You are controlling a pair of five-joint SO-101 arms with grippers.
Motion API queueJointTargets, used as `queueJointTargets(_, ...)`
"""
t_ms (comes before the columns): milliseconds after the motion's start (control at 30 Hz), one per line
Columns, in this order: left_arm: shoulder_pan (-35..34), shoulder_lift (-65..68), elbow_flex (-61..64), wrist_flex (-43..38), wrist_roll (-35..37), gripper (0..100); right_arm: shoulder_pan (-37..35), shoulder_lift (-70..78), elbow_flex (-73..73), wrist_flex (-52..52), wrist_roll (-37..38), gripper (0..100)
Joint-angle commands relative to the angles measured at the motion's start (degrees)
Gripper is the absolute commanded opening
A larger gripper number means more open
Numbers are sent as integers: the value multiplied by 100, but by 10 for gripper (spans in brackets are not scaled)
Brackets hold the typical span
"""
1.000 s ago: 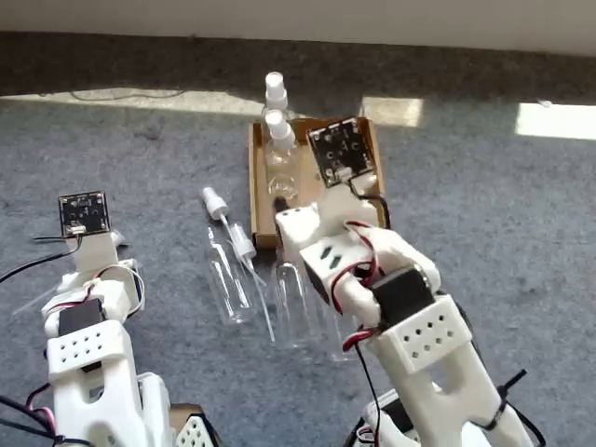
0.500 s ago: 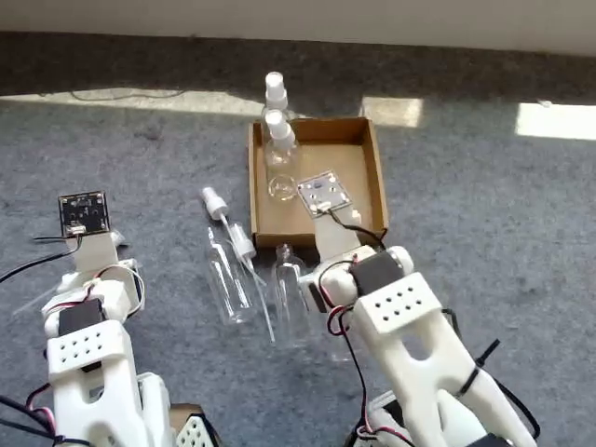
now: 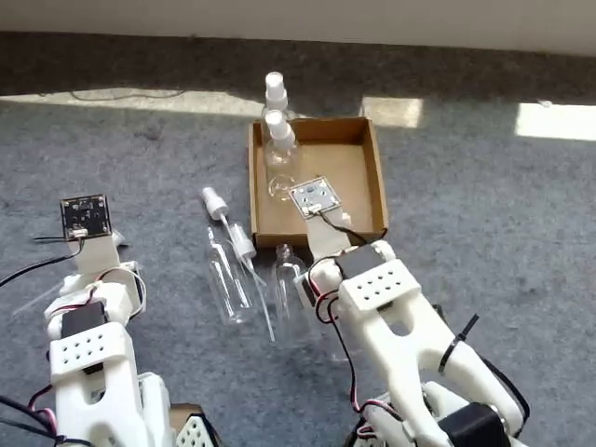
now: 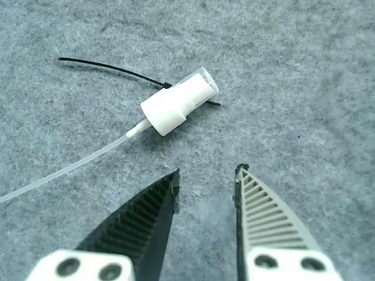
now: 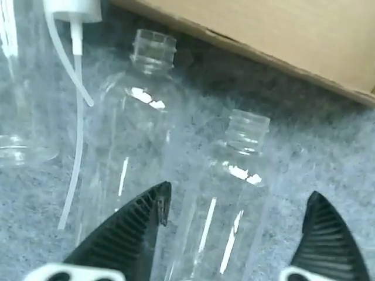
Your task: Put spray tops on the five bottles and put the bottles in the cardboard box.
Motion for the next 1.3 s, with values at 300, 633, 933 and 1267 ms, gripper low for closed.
queueJointTargets(300, 110, -84, -31, -105, -53, 155, 716, 673, -31, -119, 88, 145)
queueJointTargets(633, 110, -84, -31, -105, -53, 155, 1191, -1015, -84, 1578, 1020, 105)
queueJointTargets(933, 110, -84, -31, -105, -53, 155, 3785, -2360, -998, 2501, 2655, 105)
queueJointTargets(1267, 207, -48, -22, -105, -53, 155, 5727, 813, -1253, 31, 3402, 108)
